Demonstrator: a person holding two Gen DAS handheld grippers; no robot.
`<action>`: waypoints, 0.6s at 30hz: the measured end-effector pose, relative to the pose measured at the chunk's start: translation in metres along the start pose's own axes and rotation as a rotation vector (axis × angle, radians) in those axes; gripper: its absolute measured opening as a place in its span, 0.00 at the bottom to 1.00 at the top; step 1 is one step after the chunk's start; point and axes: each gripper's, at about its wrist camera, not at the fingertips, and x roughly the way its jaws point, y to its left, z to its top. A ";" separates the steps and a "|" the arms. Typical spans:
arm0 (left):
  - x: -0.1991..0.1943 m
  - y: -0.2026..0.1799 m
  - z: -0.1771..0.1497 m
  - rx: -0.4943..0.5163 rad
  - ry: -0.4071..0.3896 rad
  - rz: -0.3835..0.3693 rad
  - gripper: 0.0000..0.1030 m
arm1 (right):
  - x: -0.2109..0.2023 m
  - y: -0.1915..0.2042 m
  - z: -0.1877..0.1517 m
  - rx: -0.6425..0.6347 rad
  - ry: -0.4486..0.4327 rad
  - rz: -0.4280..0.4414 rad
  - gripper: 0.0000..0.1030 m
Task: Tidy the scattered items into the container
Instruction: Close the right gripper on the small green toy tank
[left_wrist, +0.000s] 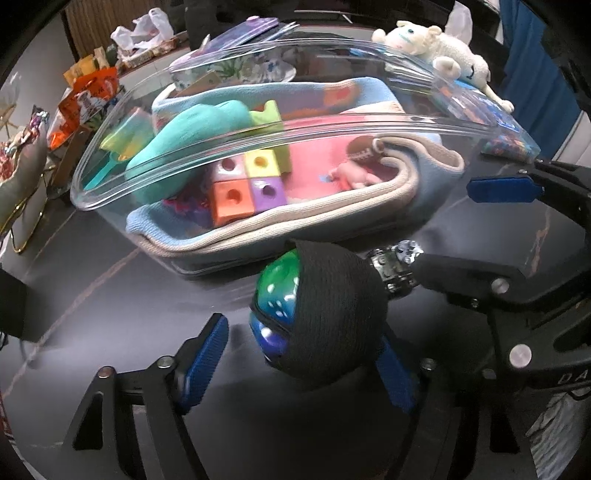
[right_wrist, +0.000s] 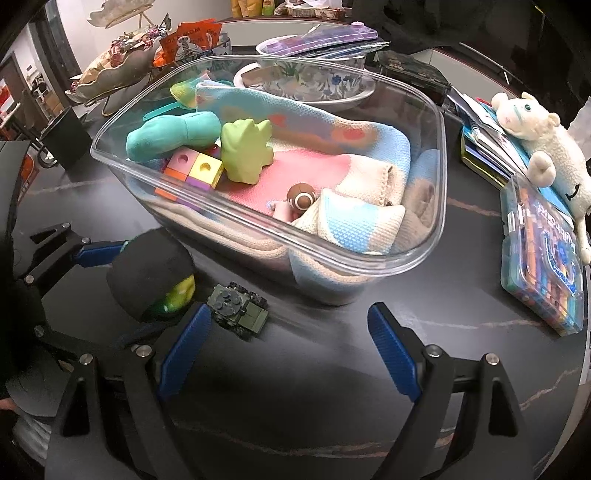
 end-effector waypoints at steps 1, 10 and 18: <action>-0.001 0.002 0.000 -0.002 -0.003 0.001 0.66 | 0.000 0.000 0.000 0.000 0.000 0.001 0.83; -0.007 0.010 -0.004 -0.006 -0.013 -0.001 0.52 | 0.006 0.000 -0.002 -0.005 0.013 0.001 0.83; -0.010 0.025 -0.010 -0.022 -0.014 -0.001 0.51 | 0.011 0.011 -0.002 -0.027 0.013 0.029 0.83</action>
